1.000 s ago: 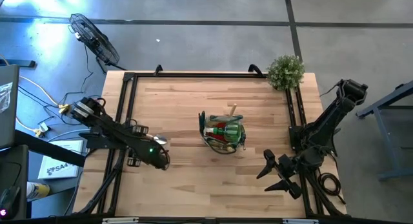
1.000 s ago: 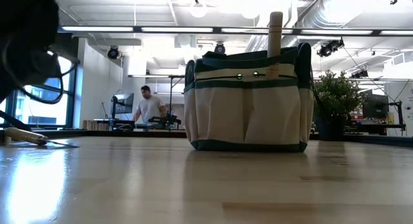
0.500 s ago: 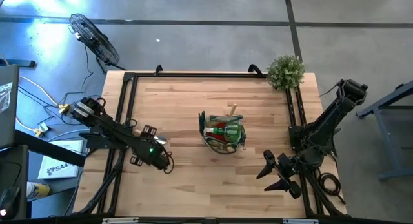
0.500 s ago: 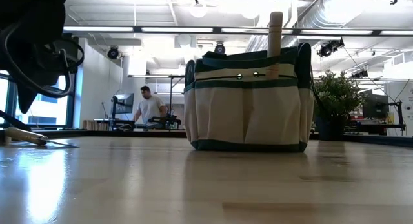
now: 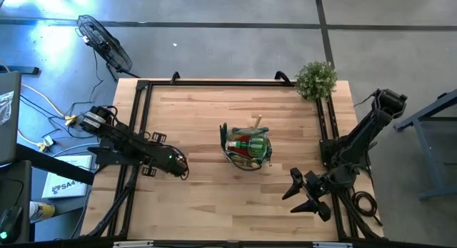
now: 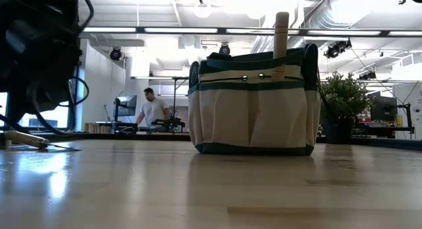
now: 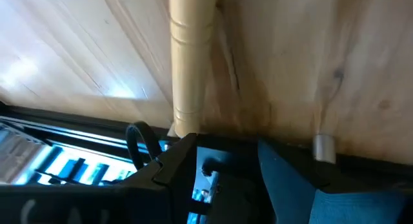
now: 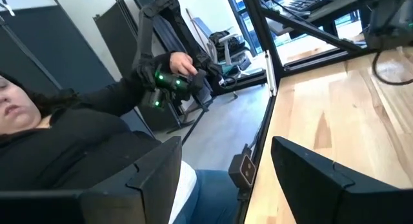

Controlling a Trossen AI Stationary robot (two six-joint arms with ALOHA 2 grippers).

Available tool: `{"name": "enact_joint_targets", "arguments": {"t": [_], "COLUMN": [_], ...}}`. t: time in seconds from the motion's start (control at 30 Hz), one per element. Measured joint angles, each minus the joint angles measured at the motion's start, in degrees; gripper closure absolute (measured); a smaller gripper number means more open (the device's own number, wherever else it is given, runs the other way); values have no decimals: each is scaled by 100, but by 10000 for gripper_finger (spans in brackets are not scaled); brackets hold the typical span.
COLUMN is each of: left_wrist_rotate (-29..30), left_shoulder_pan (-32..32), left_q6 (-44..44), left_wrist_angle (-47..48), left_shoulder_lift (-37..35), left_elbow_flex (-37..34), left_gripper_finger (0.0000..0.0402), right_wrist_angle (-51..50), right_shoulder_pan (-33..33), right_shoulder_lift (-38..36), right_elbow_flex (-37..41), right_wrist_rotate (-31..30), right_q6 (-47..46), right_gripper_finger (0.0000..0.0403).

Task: Pick & Place Garden tools in Gardening bag
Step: Put the brown trowel into the gardening bag

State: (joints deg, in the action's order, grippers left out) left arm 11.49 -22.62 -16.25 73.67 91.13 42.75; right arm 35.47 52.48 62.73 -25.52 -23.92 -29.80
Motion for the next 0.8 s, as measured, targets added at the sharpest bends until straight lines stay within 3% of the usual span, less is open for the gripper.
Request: {"name": "enact_joint_targets", "arguments": {"t": [0.33, 0.8], "left_wrist_rotate": [4, -39], "left_shoulder_pan": [99, 89], "left_q6": [-5, 87], "left_wrist_angle": [-38, -57], "left_shoulder_lift": [0, -155], "left_elbow_flex": [-1, 3], "left_gripper_finger": [245, 245], "right_wrist_angle": [361, 382], "right_shoulder_pan": [-187, -351], "right_shoulder_lift": [597, 683], "right_elbow_flex": [2, 2], "right_wrist_rotate": [-11, 332], "right_q6": [-84, -356], "right_gripper_finger": [172, 172]}}
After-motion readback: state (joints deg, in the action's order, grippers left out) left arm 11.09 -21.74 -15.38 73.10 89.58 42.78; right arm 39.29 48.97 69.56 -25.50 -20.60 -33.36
